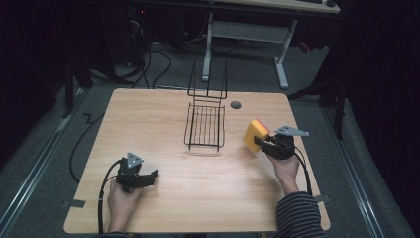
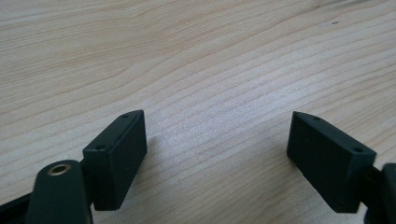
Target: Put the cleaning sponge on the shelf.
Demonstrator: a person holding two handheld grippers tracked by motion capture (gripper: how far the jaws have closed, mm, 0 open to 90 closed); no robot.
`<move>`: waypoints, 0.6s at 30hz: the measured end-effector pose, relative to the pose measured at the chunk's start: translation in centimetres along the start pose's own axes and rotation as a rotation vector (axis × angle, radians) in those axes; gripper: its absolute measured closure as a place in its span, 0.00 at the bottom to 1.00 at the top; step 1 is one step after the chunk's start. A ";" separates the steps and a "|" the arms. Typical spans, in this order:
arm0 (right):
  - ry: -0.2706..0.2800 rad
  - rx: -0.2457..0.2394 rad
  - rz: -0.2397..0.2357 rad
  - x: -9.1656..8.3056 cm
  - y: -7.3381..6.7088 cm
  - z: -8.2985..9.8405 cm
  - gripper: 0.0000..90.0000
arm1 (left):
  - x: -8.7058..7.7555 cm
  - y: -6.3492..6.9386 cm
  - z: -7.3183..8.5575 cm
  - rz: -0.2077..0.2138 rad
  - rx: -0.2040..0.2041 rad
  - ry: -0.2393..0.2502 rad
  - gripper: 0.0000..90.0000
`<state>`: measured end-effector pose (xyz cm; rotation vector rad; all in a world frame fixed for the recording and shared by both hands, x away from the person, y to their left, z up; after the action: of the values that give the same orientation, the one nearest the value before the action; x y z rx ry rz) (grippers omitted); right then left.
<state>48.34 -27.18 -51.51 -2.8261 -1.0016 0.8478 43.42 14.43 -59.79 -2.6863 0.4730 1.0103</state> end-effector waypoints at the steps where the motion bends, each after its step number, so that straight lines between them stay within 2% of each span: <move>1: 0.010 -0.020 0.001 -0.3 -0.3 -0.3 0.67 | 0.0 0.0 0.0 -0.001 0.000 0.000 0.23; 10: 0.024 -0.026 -0.030 -1.1 -1.7 -0.8 0.67 | 0.0 0.0 0.0 0.000 0.000 0.000 0.23; 18: 0.028 -0.051 -0.046 -1.7 -3.2 -1.6 0.67 | 0.0 0.0 0.0 -0.001 0.000 0.000 0.23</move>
<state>46.20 -25.41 -48.73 -2.8366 -1.0950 0.7872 43.43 14.43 -59.79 -2.6866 0.4723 1.0097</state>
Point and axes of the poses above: each handheld gripper's, and its own axes: x roughly forward along the jaws, z roughly out of its underside, y roughly to its right, the point moved 9 cm from there along x, roughly forward along the jaws, and after that the axes turned 10 degrees about -z, right-handed, at the moved point
